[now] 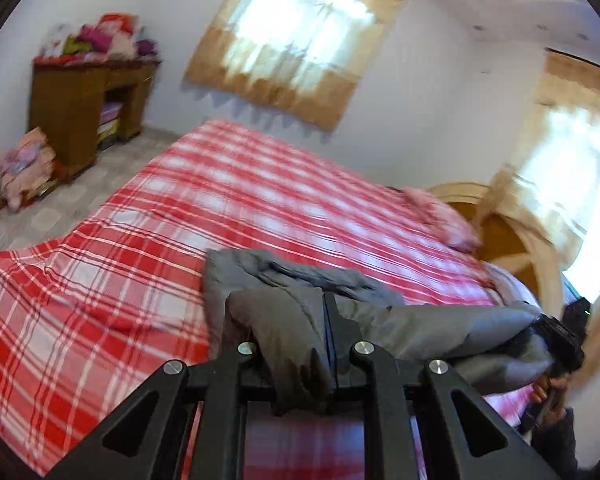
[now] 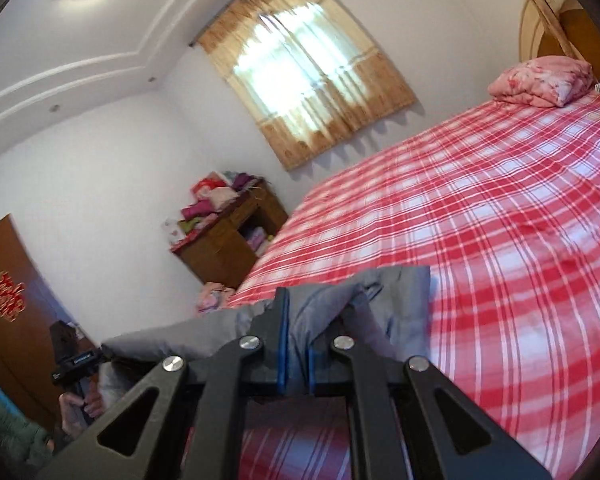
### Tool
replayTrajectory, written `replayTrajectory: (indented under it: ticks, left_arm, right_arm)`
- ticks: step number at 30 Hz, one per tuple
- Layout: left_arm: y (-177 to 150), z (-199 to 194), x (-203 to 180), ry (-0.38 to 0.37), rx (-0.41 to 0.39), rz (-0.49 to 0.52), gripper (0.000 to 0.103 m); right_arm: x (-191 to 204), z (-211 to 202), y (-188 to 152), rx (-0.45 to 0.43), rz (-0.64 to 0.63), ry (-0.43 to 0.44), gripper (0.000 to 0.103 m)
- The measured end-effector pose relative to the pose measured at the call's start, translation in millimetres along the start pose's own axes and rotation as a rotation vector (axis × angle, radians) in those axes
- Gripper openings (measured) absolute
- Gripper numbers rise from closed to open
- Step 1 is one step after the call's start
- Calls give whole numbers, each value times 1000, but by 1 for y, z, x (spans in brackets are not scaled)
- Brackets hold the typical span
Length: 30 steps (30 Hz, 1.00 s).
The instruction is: Fold large clothes
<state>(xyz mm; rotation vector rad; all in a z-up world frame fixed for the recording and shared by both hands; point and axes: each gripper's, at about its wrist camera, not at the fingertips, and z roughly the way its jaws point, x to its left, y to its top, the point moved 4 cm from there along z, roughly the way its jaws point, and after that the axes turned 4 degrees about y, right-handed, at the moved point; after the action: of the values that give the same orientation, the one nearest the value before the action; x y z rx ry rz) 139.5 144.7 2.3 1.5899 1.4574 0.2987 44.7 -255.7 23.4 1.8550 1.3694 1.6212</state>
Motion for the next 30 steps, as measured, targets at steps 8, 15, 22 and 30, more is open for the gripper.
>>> replayTrajectory:
  ticks: [8, 15, 22, 30]
  left_arm:
    - [27, 142, 35, 146, 101, -103, 15]
    - [13, 230, 65, 227, 209, -120, 16]
    - [19, 232, 97, 19, 239, -277, 23]
    - [51, 179, 114, -24, 134, -350, 54]
  right_arm:
    - [-78, 143, 19, 84, 46, -213, 10]
    - [-140, 219, -8, 159, 52, -357, 16]
    - [-163, 237, -33, 180, 54, -344, 34]
    - [-162, 219, -16, 150, 146, -254, 86]
